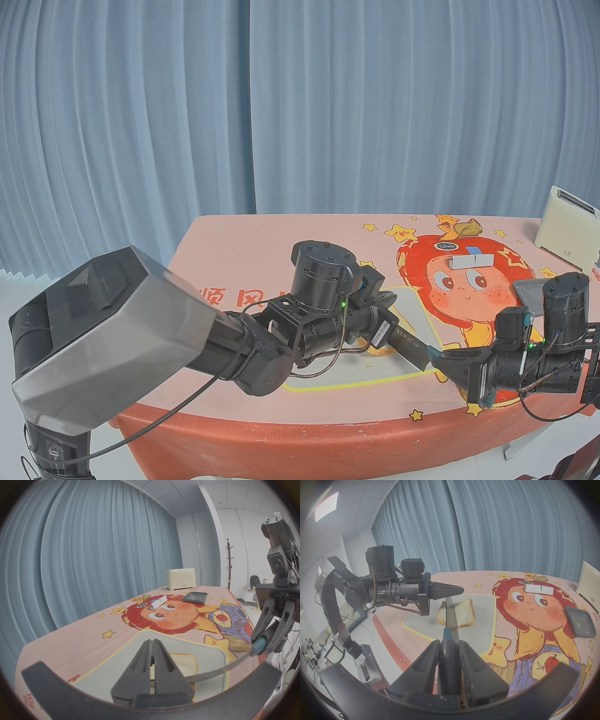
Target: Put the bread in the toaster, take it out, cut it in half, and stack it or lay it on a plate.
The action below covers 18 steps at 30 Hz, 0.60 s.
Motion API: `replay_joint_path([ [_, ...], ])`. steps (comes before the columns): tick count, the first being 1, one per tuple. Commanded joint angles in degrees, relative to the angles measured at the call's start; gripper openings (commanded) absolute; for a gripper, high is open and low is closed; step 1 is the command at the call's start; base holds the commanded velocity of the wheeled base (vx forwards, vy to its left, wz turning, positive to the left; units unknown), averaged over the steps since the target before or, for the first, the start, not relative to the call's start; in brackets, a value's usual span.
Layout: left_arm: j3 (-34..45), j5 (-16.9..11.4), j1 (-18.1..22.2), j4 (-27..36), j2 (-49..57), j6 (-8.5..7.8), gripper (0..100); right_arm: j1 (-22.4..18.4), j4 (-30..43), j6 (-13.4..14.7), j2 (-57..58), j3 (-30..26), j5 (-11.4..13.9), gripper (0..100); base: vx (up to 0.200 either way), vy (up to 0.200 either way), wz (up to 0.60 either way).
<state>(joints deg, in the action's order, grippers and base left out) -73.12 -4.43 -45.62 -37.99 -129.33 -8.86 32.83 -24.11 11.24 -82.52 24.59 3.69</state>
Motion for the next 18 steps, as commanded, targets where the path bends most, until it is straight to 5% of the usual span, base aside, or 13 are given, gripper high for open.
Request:
replay_joint_path([
  [1, -1.3, -0.1, -0.1, 0.5, -0.3, -0.01, 0, 0.0, 0.1, 0.0, -0.3, -0.2, 0.0, 0, 0.0, 0.0, 0.0],
  [18, -1.4, -0.1, -0.3, 0.2, 6.2, -0.28, 0, 0.0, -0.5, 0.2, -0.1, 0.4, 0.2, 0, 0.0, 0.0, 0.0],
])
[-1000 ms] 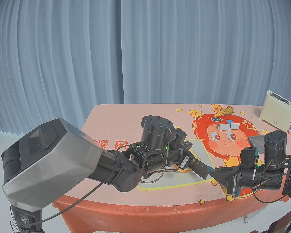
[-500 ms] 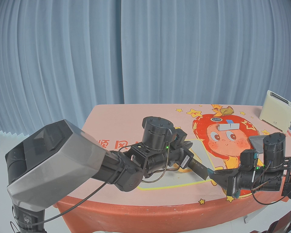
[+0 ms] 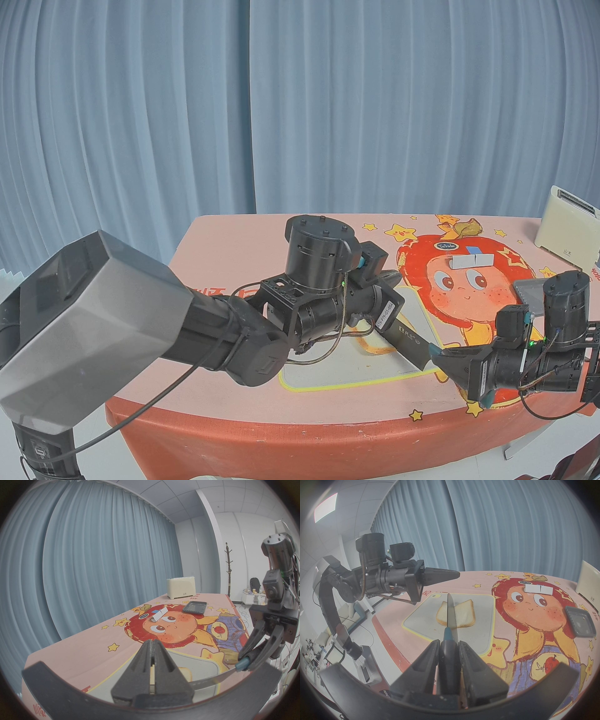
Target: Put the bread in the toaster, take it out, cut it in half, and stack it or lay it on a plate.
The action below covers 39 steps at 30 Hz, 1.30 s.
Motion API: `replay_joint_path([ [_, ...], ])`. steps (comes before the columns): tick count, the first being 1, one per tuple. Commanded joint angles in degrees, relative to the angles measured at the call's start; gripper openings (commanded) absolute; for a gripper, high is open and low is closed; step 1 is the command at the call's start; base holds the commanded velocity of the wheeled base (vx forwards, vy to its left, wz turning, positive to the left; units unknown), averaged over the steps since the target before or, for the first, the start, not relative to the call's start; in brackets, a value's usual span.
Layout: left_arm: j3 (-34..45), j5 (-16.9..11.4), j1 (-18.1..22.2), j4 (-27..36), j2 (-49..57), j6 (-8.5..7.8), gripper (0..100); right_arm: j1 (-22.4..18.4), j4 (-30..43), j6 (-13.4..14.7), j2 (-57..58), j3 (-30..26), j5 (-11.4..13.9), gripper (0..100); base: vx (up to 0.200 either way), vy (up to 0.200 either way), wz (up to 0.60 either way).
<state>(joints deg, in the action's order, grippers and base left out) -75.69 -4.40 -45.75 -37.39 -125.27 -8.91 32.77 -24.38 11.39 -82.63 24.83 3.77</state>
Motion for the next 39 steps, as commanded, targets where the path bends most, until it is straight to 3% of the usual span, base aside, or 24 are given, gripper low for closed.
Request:
replay_joint_path([
  [1, 1.6, -0.1, -0.1, -0.4, 2.2, -0.58, 0, 0.0, -0.3, 0.1, 0.0, 0.1, 0.1, 0, 0.0, 0.0, 0.0],
  [7, 7.1, -0.4, -0.2, -0.7, 2.2, -5.41, 0, 0.2, 0.3, 3.0, 0.0, 1.2, 0.1, 0, 0.0, 0.0, 0.0],
  [15, 6.8, -0.3, -2.1, -1.5, 0.8, -5.41, 0, 0.3, 0.3, 3.0, -0.3, 0.8, 0.1, 0, 0.0, 0.0, 0.0],
  [39, 7.7, -0.3, -2.1, -2.3, -1.0, -5.41, 0, 0.5, 0.7, 3.0, -1.0, -0.6, -0.1, 0, 0.0, 0.0, 0.0],
])
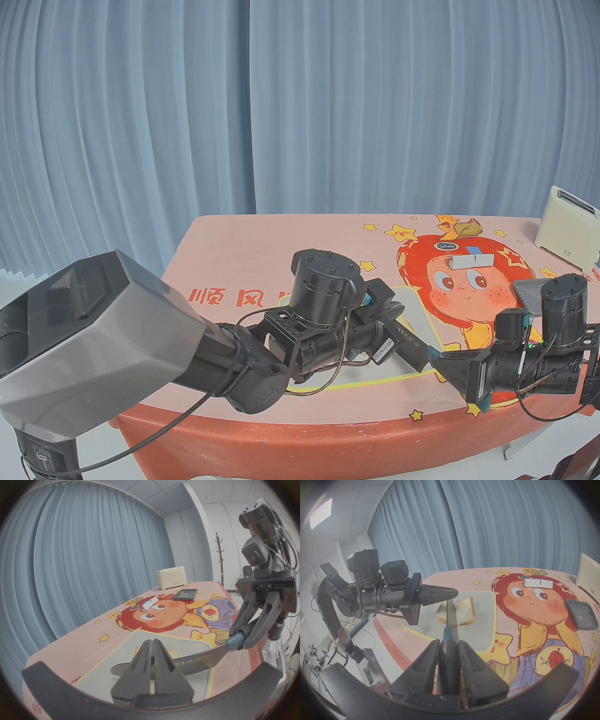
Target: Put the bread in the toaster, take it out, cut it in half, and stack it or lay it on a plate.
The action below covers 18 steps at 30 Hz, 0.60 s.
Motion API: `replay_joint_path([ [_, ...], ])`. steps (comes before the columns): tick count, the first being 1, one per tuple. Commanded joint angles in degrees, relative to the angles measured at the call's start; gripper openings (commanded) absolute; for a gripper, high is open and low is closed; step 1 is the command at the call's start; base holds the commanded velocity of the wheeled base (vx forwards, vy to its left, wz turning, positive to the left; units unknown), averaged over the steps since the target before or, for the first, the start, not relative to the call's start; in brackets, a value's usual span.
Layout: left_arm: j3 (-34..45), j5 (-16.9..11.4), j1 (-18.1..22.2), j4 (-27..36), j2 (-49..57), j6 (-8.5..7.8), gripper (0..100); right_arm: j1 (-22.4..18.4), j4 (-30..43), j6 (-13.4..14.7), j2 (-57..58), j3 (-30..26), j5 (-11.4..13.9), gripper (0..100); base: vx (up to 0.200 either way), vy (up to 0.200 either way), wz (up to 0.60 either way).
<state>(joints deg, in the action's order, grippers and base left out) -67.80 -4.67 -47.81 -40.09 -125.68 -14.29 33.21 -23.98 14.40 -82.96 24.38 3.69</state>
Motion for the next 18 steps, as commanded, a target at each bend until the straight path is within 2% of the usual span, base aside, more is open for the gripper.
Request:
replay_joint_path([
  [1, -0.3, 0.0, -0.1, 0.5, -0.6, -0.04, 0, -0.1, 0.2, 0.0, -0.7, 0.0, 0.0, 0, 0.0, 0.0, 0.0],
  [10, -1.5, 0.0, 0.3, 0.7, -0.2, 0.14, 0, 0.0, -0.8, -0.1, 0.4, 1.8, 0.0, 0, 0.0, 0.0, 0.0],
  [18, -1.5, 0.0, 0.4, 0.6, 0.2, 0.31, 0, 0.0, 0.2, -0.4, -0.6, 0.0, -0.1, 0, 0.0, 0.0, 0.0],
])
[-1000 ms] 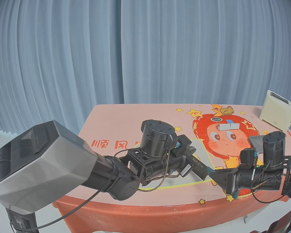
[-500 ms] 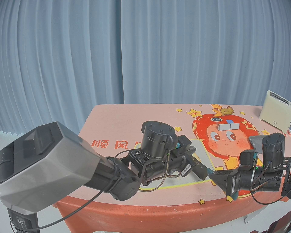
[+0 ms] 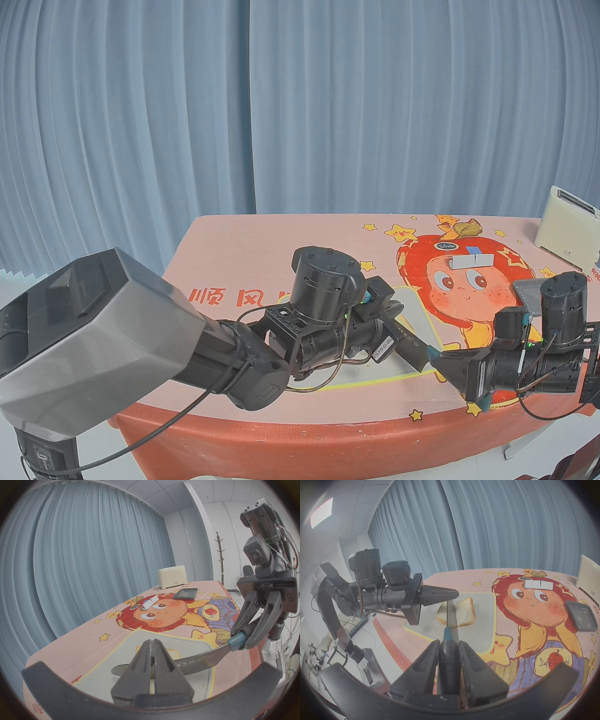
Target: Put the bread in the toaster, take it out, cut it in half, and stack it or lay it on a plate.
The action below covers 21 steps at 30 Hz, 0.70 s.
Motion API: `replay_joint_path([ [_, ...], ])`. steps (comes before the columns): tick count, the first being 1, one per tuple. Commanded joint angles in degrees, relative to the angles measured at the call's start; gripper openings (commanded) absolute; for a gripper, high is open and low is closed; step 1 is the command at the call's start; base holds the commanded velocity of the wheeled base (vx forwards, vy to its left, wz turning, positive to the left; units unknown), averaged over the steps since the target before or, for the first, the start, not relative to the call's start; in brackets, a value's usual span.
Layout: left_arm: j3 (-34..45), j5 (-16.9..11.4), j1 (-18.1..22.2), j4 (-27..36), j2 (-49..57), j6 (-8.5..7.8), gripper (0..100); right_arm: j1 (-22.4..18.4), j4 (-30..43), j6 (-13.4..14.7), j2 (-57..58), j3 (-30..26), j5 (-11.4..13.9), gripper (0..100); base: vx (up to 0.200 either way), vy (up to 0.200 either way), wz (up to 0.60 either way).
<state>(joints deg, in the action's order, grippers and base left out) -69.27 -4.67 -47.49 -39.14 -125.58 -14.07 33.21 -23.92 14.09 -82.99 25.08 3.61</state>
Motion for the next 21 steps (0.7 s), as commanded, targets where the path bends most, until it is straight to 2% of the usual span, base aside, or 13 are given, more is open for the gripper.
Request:
replay_joint_path([
  [1, -0.1, 0.0, 0.0, -0.3, 0.1, 0.01, 0, 0.0, 0.1, -0.1, -0.6, -0.7, 0.0, 0, 0.0, 0.0, 0.0],
  [7, -0.2, 0.0, 0.0, -0.3, 0.2, 0.09, 0, 0.1, -0.8, 0.0, 0.6, 0.7, 0.1, 0, 0.0, 0.0, 0.0],
  [13, -0.1, 0.1, 0.0, -0.4, 0.2, 0.09, 0, 0.2, 0.0, -0.2, -0.8, -1.3, -0.1, 0, 0.0, 0.0, 0.0],
  [17, -0.2, 0.1, 0.0, -0.4, 0.2, 0.09, 0, 0.2, -0.9, -0.2, -0.4, -0.7, 0.0, 0, 0.0, 0.0, 0.0],
  [21, -3.6, -0.3, 0.0, 0.3, 0.9, 0.36, 0, 0.1, -0.9, -0.1, 0.7, 0.7, 0.1, 0, 0.0, 0.0, 0.0],
])
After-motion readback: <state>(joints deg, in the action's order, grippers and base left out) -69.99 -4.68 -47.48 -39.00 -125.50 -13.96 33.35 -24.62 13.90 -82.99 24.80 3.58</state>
